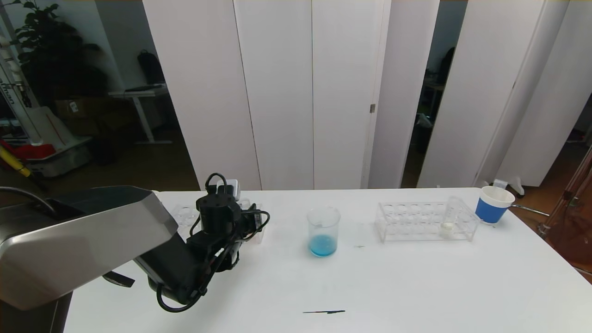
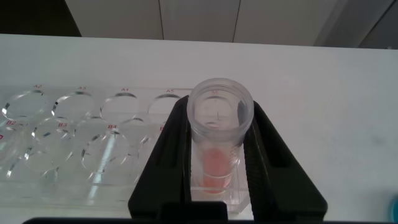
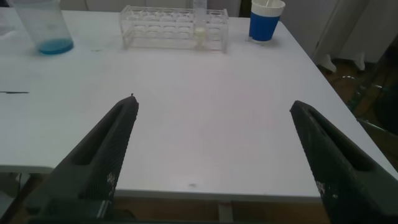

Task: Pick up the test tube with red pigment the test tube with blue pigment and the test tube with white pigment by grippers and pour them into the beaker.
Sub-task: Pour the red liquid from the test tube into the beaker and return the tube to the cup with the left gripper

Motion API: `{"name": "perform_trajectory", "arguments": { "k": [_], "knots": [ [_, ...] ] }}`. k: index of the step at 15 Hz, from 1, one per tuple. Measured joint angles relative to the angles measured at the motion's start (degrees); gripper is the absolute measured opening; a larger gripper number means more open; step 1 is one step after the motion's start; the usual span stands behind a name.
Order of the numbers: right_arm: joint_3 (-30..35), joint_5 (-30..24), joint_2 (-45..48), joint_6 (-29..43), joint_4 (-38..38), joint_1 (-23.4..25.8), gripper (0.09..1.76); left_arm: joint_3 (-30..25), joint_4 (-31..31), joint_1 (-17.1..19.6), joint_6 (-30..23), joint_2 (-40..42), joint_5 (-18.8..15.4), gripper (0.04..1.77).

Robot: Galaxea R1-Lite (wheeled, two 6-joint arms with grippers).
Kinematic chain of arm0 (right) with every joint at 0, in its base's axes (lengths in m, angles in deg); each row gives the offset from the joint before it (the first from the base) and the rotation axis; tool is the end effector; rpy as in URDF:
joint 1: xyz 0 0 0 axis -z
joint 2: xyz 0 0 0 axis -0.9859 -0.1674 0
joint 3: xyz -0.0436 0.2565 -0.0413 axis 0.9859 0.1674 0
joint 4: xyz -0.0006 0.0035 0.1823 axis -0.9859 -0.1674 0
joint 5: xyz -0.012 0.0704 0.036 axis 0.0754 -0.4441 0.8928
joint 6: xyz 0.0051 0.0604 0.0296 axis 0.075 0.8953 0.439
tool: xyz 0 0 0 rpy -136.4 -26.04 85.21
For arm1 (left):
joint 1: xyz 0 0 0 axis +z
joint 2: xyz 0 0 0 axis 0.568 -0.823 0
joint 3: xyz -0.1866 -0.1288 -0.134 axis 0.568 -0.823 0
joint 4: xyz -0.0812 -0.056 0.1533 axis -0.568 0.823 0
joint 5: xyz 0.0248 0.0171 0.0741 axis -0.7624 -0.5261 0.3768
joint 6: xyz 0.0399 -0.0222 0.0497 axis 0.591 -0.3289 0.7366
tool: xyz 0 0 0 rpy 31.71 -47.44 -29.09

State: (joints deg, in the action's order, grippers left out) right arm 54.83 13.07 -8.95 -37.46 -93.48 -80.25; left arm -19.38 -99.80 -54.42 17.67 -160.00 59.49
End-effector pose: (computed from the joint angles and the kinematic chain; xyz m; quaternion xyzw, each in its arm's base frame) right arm 0.0456 -0.0003 0.0731 -0.0027 0.0352 -0.0021 0.9994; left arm 0.3916 -0.1140 0.0223 -0.0222 0.0940 0.0260 0.9950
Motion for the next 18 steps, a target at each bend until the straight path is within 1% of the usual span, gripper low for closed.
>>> {"name": "perform_trajectory", "arguments": {
  "k": [3,6,14,15,16,18],
  "knots": [
    [0.00,0.00,0.00,0.00,0.00,-0.01,1.75,0.10,-0.18,-0.56,0.39,0.67,0.32,0.57],
    [0.00,-0.02,0.00,0.00,0.02,-0.01,1.75,-0.33,-0.33,-0.96,2.79,2.35,0.33,0.57],
    [0.00,0.00,0.00,0.00,0.02,-0.01,1.75,-1.16,0.67,-1.96,5.02,10.20,-0.37,0.57],
    [0.00,0.00,0.00,-0.02,0.00,-0.01,1.75,-1.24,1.46,-2.18,5.94,11.82,-1.63,0.57],
    [0.00,-0.02,0.00,-0.02,0.02,-0.01,1.75,-1.27,2.71,-2.29,6.57,13.48,-3.69,0.57],
    [0.00,-0.02,-0.02,-0.02,0.00,-0.01,1.75,-0.83,6.21,-2.49,6.96,17.18,-10.13,0.57]
  ]
}}
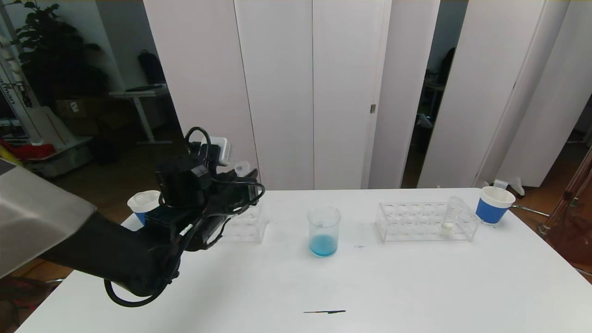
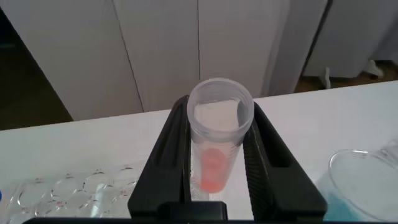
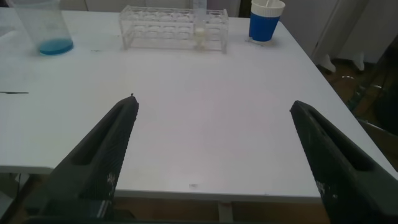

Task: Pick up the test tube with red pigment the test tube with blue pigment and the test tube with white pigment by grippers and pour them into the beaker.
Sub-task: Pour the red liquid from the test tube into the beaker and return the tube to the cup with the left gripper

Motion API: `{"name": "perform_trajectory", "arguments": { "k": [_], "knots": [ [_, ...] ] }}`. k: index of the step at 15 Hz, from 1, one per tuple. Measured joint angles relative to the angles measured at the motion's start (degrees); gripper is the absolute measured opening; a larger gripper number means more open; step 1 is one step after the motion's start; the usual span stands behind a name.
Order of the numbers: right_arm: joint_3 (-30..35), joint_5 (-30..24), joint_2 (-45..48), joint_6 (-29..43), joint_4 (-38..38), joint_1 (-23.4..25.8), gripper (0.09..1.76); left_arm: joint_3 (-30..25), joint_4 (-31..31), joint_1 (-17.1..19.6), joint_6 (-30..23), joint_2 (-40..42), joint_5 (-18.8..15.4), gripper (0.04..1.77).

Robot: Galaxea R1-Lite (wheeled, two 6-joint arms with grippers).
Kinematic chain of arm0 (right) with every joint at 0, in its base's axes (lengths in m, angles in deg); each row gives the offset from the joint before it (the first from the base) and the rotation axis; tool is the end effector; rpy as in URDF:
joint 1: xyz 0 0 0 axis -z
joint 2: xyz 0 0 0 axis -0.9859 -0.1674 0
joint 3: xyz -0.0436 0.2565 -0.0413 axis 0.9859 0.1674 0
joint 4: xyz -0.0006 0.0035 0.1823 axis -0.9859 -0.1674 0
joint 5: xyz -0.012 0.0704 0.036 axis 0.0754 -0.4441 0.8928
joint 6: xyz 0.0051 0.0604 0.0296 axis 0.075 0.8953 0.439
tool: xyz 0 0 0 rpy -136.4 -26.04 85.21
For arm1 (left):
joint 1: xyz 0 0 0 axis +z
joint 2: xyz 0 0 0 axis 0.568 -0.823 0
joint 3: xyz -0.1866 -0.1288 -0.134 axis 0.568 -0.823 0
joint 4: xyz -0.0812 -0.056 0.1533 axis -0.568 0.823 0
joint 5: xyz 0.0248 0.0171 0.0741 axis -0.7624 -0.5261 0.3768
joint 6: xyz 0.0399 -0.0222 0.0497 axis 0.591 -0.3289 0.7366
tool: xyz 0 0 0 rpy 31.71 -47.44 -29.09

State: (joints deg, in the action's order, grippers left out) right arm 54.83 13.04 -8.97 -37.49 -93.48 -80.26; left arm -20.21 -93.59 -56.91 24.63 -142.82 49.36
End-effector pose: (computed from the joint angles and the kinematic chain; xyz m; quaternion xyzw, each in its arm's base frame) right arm 0.0456 -0.0003 0.0731 -0.0029 0.0354 -0.0017 0.9994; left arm 0.3613 -0.1330 0.1219 0.0058 0.0130 -0.0895 0.9959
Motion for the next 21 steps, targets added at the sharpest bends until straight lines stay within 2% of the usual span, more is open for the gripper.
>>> {"name": "perform_trajectory", "arguments": {
  "k": [3,5,8,11,14,18,21],
  "knots": [
    [0.00,0.00,0.02,0.02,0.00,0.00,1.75,1.34,5.29,-0.82,0.06,4.47,-11.81,0.57],
    [0.00,0.00,0.02,0.02,0.00,0.00,1.75,2.73,6.73,-1.46,0.95,5.57,-18.64,0.57],
    [0.00,0.00,0.02,0.00,0.00,0.00,1.75,5.56,6.49,-2.56,6.70,4.00,-25.20,0.57],
    [0.00,0.00,0.00,0.00,0.02,0.00,1.75,8.00,5.77,-3.47,16.27,-0.50,-27.27,0.57],
    [0.00,0.00,0.02,0.00,0.02,0.00,1.75,9.97,1.30,-3.89,20.91,-5.45,-28.59,0.57],
    [0.00,0.00,0.02,0.00,0.00,0.00,1.75,10.63,-3.78,-3.89,29.59,-10.61,-32.48,0.57],
    [0.00,0.00,0.00,0.02,0.02,0.00,1.75,11.39,-8.13,-3.72,36.54,-13.95,-36.67,0.57]
  ]
}}
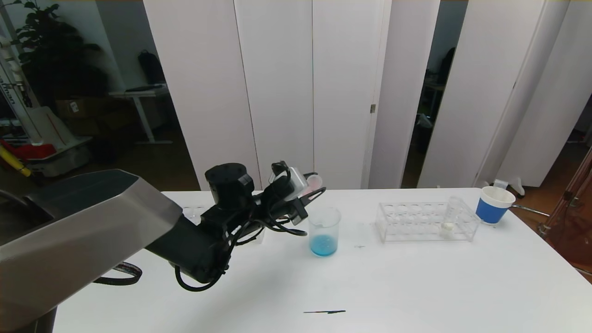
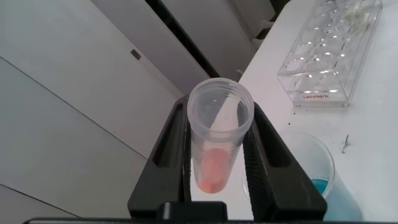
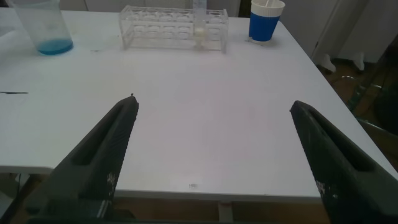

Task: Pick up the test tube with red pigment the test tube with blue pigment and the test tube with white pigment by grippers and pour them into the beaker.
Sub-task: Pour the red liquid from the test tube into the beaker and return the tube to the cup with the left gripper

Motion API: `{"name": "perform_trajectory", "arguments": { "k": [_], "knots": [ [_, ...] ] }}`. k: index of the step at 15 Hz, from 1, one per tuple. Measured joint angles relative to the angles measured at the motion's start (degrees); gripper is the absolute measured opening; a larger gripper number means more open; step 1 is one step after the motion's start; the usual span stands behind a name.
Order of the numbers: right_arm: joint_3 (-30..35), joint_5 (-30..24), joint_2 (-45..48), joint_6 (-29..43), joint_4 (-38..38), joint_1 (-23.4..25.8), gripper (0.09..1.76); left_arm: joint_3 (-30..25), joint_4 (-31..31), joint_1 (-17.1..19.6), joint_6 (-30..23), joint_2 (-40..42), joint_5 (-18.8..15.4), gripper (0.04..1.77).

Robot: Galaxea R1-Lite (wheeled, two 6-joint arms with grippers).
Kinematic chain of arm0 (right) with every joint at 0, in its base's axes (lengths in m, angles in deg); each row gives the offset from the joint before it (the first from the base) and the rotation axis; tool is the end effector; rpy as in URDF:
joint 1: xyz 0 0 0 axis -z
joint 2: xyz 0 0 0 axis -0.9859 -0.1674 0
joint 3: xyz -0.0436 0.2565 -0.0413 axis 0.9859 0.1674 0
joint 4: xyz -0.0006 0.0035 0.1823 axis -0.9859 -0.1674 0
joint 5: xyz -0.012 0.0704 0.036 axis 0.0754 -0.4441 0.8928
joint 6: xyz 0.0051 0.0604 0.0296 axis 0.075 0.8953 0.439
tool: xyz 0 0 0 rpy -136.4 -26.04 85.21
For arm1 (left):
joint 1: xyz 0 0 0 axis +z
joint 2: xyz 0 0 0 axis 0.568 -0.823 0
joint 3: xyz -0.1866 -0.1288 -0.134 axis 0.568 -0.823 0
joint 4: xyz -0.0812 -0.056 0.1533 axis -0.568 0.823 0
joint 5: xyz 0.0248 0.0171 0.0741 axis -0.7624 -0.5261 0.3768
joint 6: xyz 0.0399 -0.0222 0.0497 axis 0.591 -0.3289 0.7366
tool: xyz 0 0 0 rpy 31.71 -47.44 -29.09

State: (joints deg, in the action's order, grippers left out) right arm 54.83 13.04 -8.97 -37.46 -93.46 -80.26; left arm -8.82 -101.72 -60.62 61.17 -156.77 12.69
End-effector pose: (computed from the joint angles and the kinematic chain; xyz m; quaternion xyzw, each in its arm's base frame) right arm 0.0456 -0.0003 0.0731 -0.0026 0.0352 -0.0017 0.9994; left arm 0.3743 -0.2139 0.0985 0.2843 -0.1678 -0.3947 0.8575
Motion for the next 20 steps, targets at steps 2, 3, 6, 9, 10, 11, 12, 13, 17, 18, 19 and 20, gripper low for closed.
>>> {"name": "perform_trajectory", "arguments": {
  "k": [2,3,6,9,10,11,12,13,17,18,19,20],
  "knots": [
    [0.00,-0.01,0.02,0.00,0.00,0.00,1.75,0.63,-2.26,0.35,5.73,-1.90,-0.85,0.57],
    [0.00,-0.01,0.02,0.00,-0.02,0.00,1.75,0.77,-2.62,0.68,8.84,-2.65,-0.90,0.57],
    [0.00,0.00,0.02,-0.02,-0.02,0.00,1.75,0.85,-5.90,1.44,17.60,-4.55,-0.85,0.57],
    [0.00,0.02,0.02,-0.02,0.00,0.00,1.75,0.51,-8.20,1.57,22.26,-5.79,-0.83,0.57],
    [0.00,0.02,0.02,0.00,-0.02,0.00,1.75,0.44,-9.14,1.57,23.34,-6.12,-0.80,0.57],
    [0.00,0.00,0.00,-0.02,-0.02,0.00,1.75,0.41,-10.01,1.60,24.94,-6.42,-0.80,0.57],
    [0.00,0.00,0.02,-0.02,-0.02,0.00,1.75,0.40,-11.24,1.66,26.89,-6.80,-0.77,0.57],
    [0.00,0.00,0.02,-0.02,0.00,0.00,1.75,0.40,-12.65,1.77,28.66,-7.14,-0.74,0.57],
    [0.00,0.00,0.02,0.00,0.00,0.00,1.75,0.79,-15.35,2.01,35.55,-8.81,-0.72,0.57],
    [0.00,0.00,0.02,0.00,-0.02,0.00,1.75,0.90,-15.90,2.01,35.74,-9.26,-0.77,0.57],
    [0.00,0.00,0.02,0.00,-0.02,-0.02,1.75,1.12,-16.15,2.04,35.77,-9.70,-0.94,0.57],
    [0.00,0.02,0.02,0.00,-0.02,0.00,1.75,1.34,-16.20,2.10,35.83,-10.17,-1.51,0.57]
  ]
}}
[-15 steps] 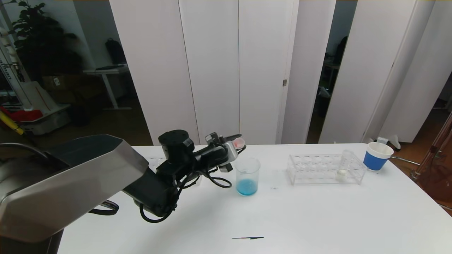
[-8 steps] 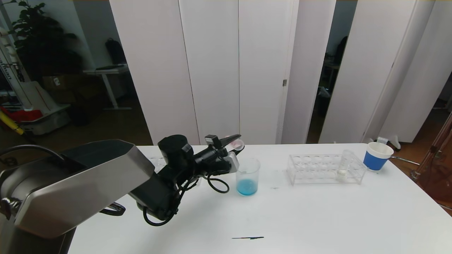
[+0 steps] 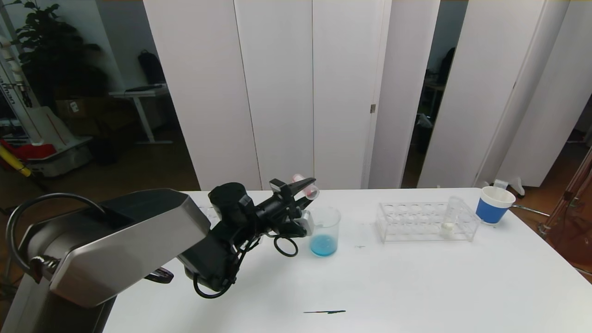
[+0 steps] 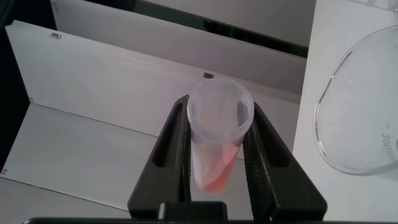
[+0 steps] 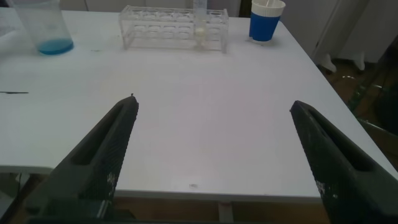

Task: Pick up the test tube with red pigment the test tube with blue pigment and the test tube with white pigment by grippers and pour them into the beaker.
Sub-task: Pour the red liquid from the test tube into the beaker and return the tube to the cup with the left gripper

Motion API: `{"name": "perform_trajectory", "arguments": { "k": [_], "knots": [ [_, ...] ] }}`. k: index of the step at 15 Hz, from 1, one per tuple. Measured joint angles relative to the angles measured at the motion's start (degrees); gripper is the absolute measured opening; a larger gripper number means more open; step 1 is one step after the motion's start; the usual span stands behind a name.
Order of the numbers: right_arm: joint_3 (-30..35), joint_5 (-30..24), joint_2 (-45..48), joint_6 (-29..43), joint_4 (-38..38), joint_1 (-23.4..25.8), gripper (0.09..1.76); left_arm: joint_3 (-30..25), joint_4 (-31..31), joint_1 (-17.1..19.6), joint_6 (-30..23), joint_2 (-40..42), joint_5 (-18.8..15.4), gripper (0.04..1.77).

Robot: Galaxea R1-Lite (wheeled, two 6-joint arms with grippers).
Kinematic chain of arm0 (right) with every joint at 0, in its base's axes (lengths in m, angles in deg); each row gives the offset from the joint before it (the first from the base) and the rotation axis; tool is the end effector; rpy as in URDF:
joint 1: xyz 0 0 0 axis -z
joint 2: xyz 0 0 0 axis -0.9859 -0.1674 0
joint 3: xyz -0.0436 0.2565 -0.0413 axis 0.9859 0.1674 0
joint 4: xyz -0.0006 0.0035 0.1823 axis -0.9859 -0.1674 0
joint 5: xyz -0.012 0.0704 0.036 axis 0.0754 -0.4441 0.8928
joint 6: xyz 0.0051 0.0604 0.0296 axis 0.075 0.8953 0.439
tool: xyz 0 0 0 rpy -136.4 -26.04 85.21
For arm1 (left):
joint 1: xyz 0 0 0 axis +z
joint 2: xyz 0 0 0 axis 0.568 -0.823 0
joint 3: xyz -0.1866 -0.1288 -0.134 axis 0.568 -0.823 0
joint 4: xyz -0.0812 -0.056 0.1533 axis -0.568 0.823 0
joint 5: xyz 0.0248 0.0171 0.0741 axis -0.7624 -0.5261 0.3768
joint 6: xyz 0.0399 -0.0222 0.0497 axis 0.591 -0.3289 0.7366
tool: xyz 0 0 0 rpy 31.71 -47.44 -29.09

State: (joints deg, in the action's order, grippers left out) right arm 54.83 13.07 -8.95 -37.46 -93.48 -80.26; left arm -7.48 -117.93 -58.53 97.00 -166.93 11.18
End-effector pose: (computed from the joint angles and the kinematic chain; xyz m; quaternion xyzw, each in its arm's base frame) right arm 0.0456 -0.0003 0.0731 -0.0027 0.0352 -0.0020 0.9994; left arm 0.3915 -0.2062 0.0666 0.5351 -0.3291 -0.2807 0.7257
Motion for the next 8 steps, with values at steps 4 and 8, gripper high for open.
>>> {"name": "perform_trajectory", "arguments": {
  "k": [4,8],
  "knots": [
    [0.00,0.00,0.00,0.00,0.00,0.00,1.75,2.32,0.41,1.38,0.77,-1.93,-3.84,0.57],
    [0.00,-0.02,0.00,-0.02,0.00,0.00,1.75,4.96,1.18,1.38,2.05,-3.54,-6.34,0.57]
  ]
}}
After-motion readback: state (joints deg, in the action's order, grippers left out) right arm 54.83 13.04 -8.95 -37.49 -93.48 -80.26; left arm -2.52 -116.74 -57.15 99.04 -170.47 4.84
